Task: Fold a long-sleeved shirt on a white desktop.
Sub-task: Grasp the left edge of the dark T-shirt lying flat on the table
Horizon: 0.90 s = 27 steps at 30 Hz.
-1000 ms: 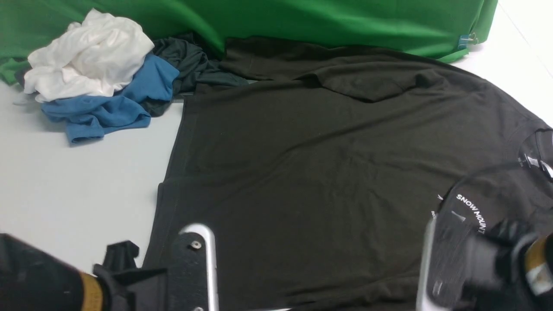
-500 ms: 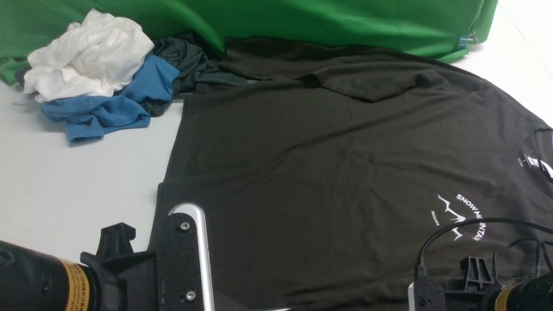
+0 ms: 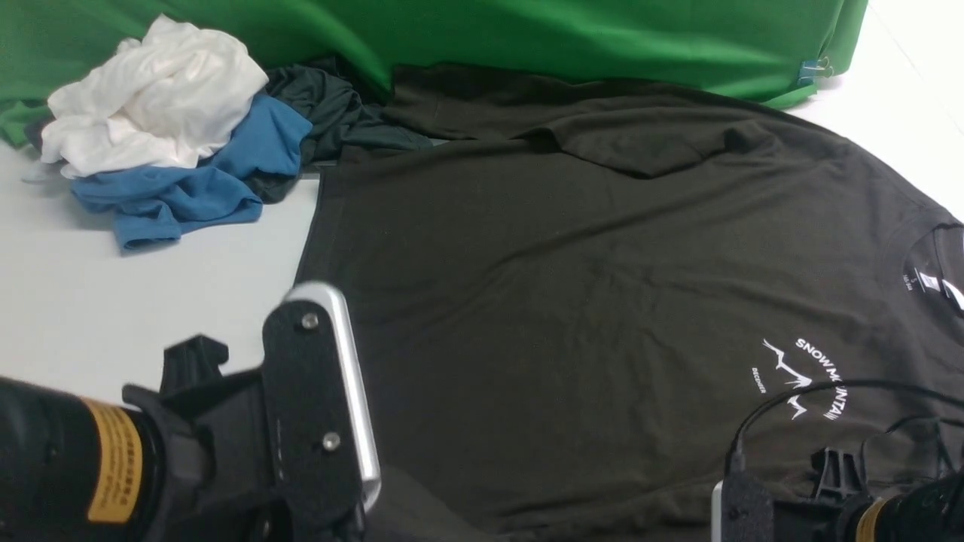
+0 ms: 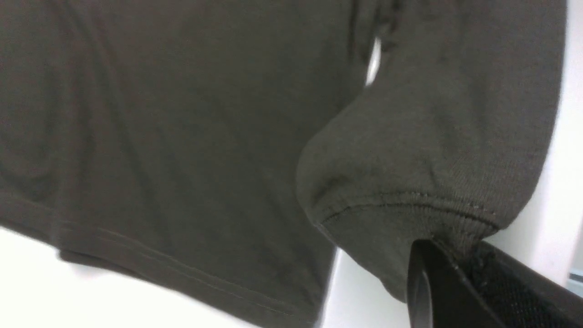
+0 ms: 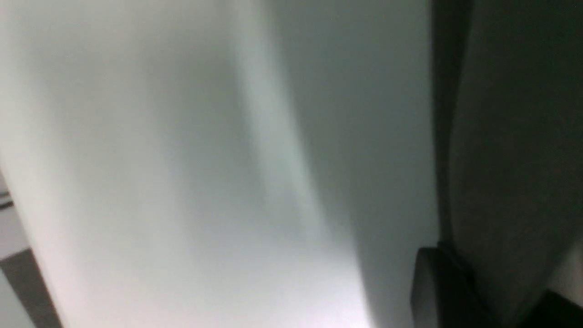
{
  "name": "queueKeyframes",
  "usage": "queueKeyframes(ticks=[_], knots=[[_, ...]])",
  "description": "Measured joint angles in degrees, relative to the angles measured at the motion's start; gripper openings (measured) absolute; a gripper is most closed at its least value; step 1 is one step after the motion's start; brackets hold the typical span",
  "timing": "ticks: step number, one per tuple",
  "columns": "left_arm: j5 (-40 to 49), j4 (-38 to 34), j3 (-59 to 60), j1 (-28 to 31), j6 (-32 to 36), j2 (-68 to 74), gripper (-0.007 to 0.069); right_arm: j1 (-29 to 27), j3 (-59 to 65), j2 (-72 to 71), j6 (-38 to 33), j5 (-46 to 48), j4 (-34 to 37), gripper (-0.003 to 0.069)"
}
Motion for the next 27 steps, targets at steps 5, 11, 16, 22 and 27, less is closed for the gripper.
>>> queueKeyframes(ticks=[5,11,16,22,27], knots=[[-0.2,1.6,-0.4,0.0,-1.2,0.0,0.0038,0.0,-1.3,-3.7,3.2,1.0,-0.1,0.0066],[-0.2,1.8,-0.4,0.0,-1.3,0.0,0.0038,0.0,-1.3,-3.9,3.3,1.1,-0.2,0.0148],[-0.4,1.8,-0.4,0.0,-1.4,0.0,0.0038,0.0,-1.3,-3.9,3.6,1.2,-0.2,0.0365],[-0.4,1.8,-0.4,0.0,-1.4,0.0,0.0038,0.0,-1.3,-3.9,3.7,1.5,-0.2,0.0341],[-0.4,1.8,-0.4,0.0,-1.4,0.0,0.0038,0.0,-1.3,-3.9,4.0,1.5,-0.2,0.0188]])
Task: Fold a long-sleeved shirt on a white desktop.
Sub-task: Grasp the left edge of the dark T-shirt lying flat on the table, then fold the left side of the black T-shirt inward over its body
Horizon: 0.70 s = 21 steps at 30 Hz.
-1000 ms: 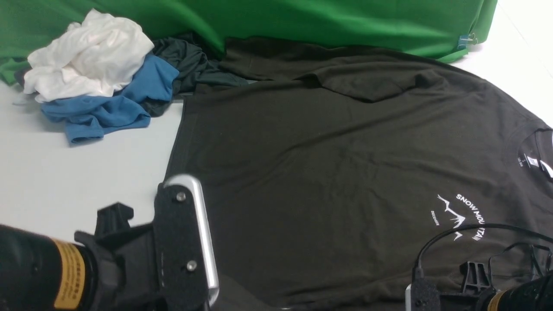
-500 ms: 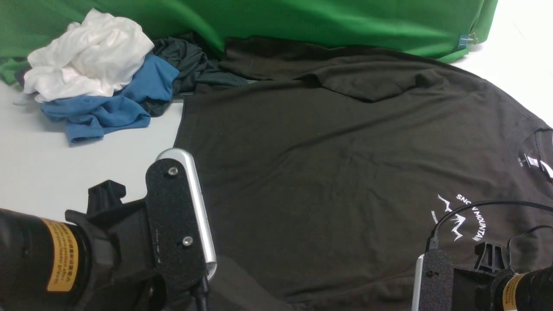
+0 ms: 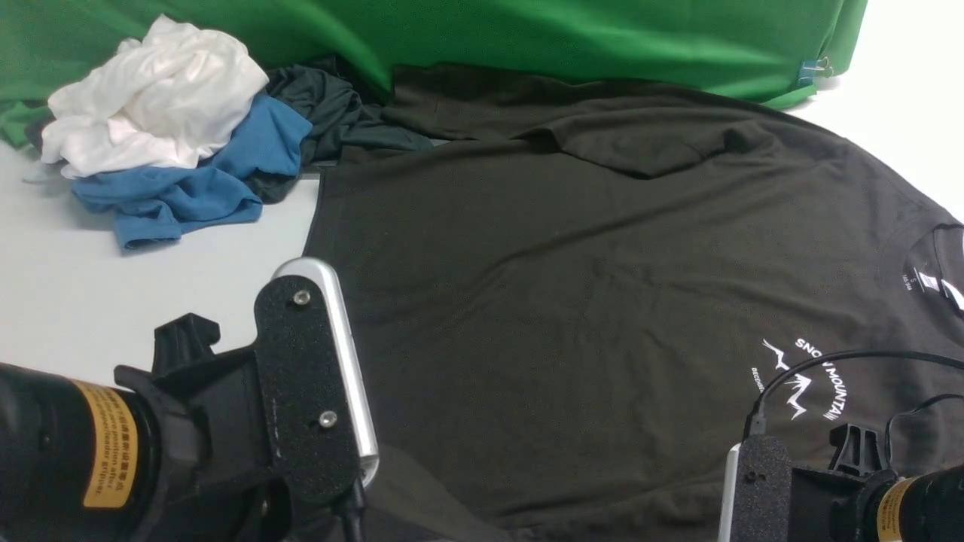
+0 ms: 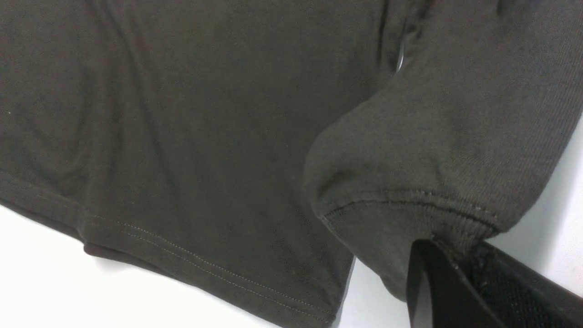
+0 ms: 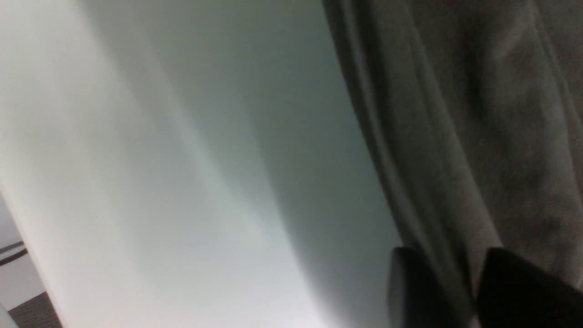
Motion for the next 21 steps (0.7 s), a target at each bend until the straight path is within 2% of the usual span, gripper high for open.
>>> queueKeyframes(ticks=[4,6,10,15,18,19,21], knots=[[0.0,0.3,0.0,0.0,-0.8,0.0,0.0038,0.0,0.0,-0.1,0.6,0.1,0.0,0.0062],[-0.1,1.2,0.0,0.0,-2.1,0.0,0.0038,0.0,-0.6,-0.4,2.3,0.5,0.0,0.0037],[-1.1,3.0,0.0,0.1,-4.1,0.1,0.0038,0.0,-3.1,-0.7,5.4,1.5,-0.3,0.0036],[-3.9,2.4,0.0,3.9,-4.5,2.4,0.0038,0.0,-7.7,-0.7,9.2,2.8,-4.7,0.0035],[-7.5,-0.3,0.0,10.8,-3.9,6.5,0.0038,0.0,-10.0,0.1,10.4,3.4,-9.2,0.0035],[-7.7,-0.3,0.0,11.2,-3.8,6.7,0.0038,0.0,-10.1,0.2,10.5,3.3,-9.4,0.0035],[-10.5,-3.7,-0.3,15.8,-1.0,10.0,0.0038,-0.6,-10.7,1.9,10.8,2.5,-11.1,0.0035]])
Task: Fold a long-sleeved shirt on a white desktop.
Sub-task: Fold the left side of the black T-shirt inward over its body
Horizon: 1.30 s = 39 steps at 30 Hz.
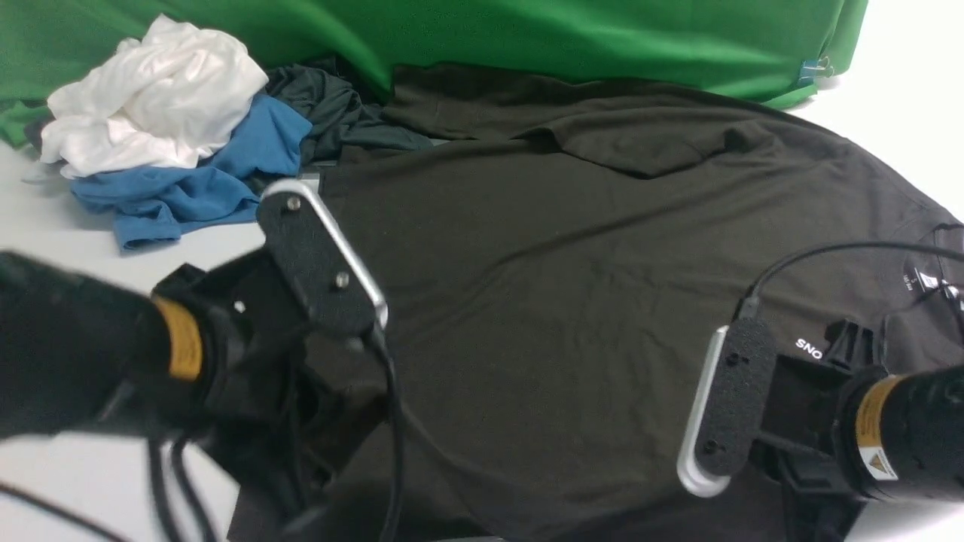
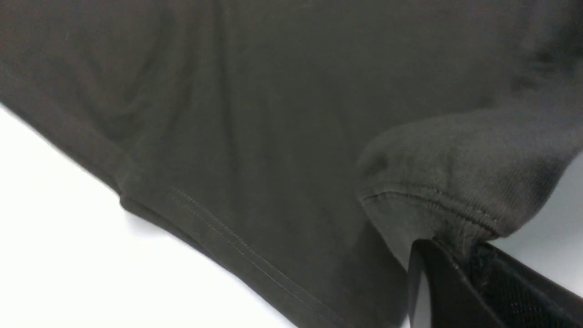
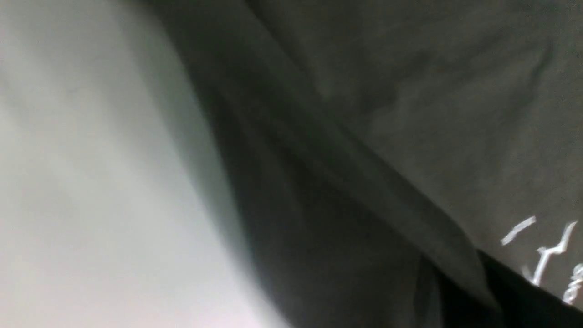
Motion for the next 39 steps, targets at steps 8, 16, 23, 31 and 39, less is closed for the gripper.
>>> queueKeyframes(ticks=[8,16,23,31,39], knots=[[-5.0,-5.2,-5.4,9.2,3.8,11.4,0.0038,-10.2,-3.6,8.8,0.1,-4.3,-1.1,0.0035],[-5.0,-3.9,-11.3,10.0,4.7,20.8,0.0038,-14.8,-7.4,13.4,-0.5,-8.3,-0.9,0.0035],[-5.2,-1.0,-14.4,10.2,4.5,26.1,0.0038,-15.0,-8.7,17.3,-2.6,-12.4,-0.9,0.0035],[-9.4,-0.9,-15.2,13.5,3.9,28.6,0.0038,-15.6,-8.7,21.6,-1.7,-13.9,-0.9,0.0041],[-16.0,0.0,-15.3,14.6,3.9,32.6,0.0038,-19.0,-8.8,21.7,2.4,-18.5,-0.9,0.0092]])
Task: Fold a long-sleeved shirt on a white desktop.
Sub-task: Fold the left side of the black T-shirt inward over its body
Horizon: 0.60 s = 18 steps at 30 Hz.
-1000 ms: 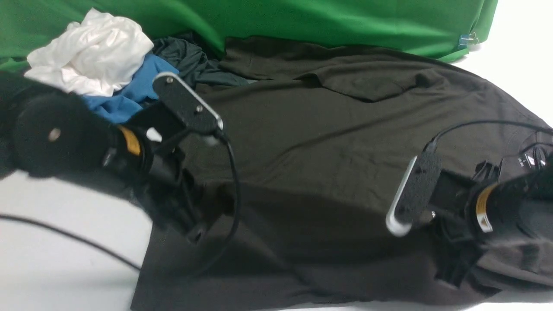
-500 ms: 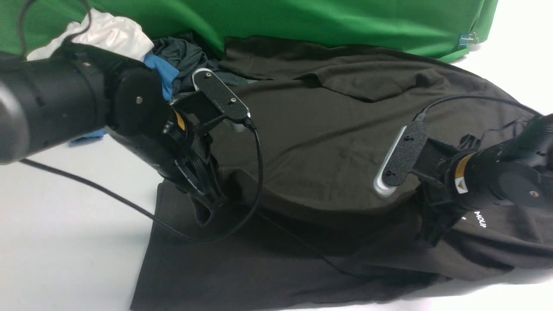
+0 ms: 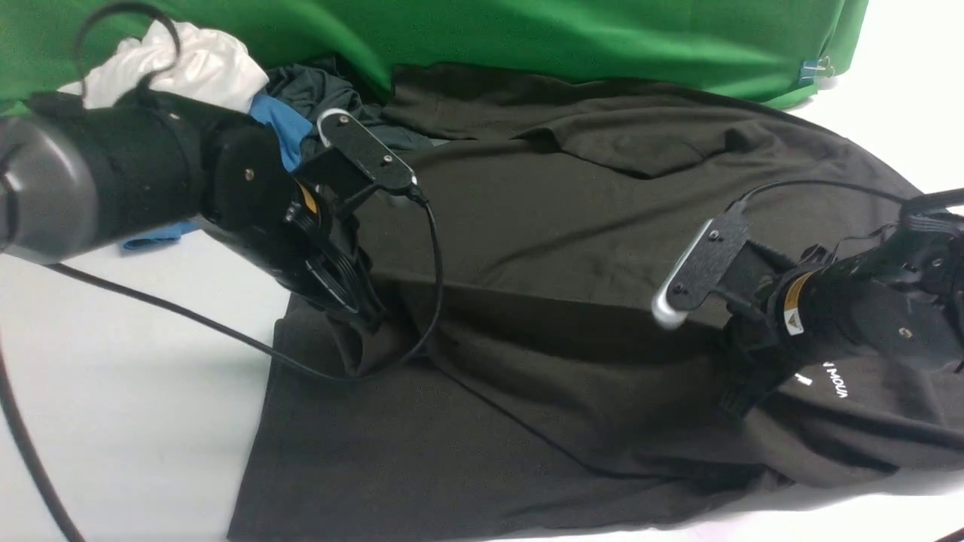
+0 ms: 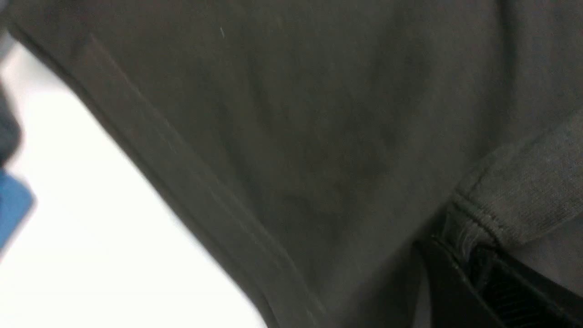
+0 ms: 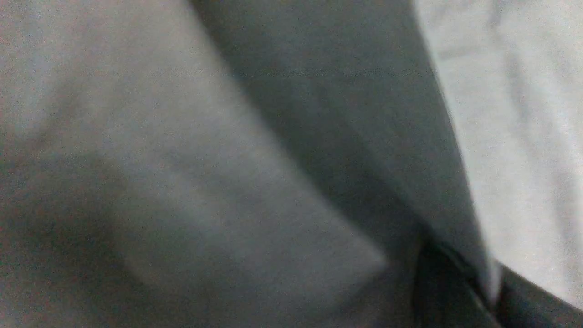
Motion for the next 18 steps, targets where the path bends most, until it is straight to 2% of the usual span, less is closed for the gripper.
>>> queueKeyframes(ticks=[6,11,13,18], knots=[[-9.2,3.0,0.0,0.0,1.6,2.0,0.0060,-2.3,0.0,0.1,1.1,-5.0,0.0,0.0223],[-14.4,8.6,0.0,0.0,2.1,3.3,0.0105,-3.1,0.0,0.4,2.6,-6.6,0.0,0.0247],[-16.7,12.5,0.0,0.0,2.2,4.0,0.0152,-3.3,0.0,0.4,3.9,-5.2,0.0,0.0251],[-18.3,14.1,0.0,0.6,1.6,4.7,0.0269,-3.3,0.0,-0.4,5.8,-2.0,0.1,0.0251]])
